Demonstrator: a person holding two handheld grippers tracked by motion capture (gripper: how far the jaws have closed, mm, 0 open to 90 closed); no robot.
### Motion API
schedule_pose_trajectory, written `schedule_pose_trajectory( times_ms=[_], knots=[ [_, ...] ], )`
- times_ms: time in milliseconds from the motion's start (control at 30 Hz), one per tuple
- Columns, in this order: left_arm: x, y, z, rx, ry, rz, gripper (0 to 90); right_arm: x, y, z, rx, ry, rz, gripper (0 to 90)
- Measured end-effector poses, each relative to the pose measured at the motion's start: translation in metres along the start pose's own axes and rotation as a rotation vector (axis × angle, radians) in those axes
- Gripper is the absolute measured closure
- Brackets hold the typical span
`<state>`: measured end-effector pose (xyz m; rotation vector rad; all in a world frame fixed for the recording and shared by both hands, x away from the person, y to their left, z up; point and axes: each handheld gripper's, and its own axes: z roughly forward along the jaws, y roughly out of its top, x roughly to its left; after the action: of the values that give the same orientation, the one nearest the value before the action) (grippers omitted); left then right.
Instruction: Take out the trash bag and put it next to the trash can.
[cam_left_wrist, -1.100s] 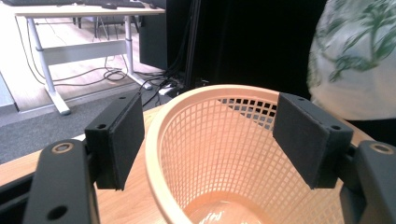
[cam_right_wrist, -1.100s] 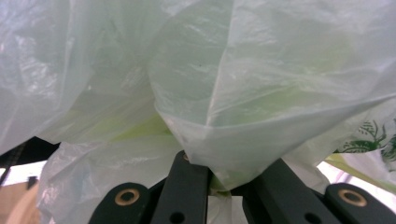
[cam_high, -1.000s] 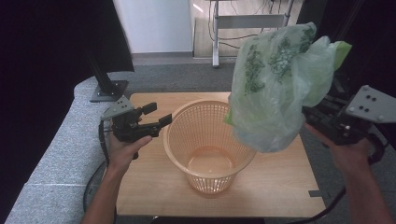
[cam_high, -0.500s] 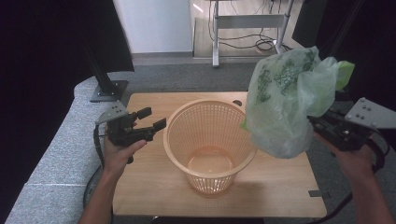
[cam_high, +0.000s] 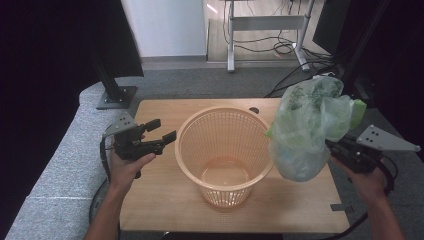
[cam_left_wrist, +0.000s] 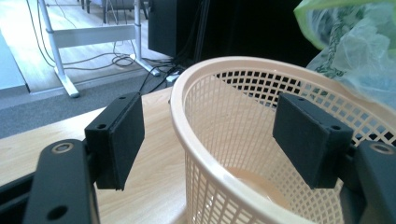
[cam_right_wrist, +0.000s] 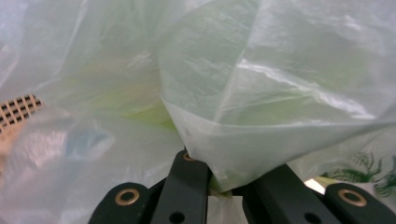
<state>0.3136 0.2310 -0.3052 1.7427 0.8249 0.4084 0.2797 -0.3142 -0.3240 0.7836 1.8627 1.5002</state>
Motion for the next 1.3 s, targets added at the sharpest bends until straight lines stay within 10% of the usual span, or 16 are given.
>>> schedule_pose_trajectory(
  times_ms=[500,933,1133,1300],
  knots=[
    [0.006,-0.018,0.001,0.042,0.007,-0.013,24.9,-0.014,-0.069,0.016,0.097,-0.018,0.095,88.1],
    [0.008,-0.026,0.006,0.062,0.006,-0.023,24.8,0.011,-0.115,0.055,0.175,0.065,0.130,85.3],
    [0.009,-0.030,0.005,0.058,0.008,-0.031,24.8,0.014,-0.115,0.045,0.167,0.022,0.175,31.6],
    [0.009,-0.037,0.004,0.051,-0.001,-0.043,24.6,0.029,-0.127,0.015,0.109,-0.019,0.200,19.9]
  ],
)
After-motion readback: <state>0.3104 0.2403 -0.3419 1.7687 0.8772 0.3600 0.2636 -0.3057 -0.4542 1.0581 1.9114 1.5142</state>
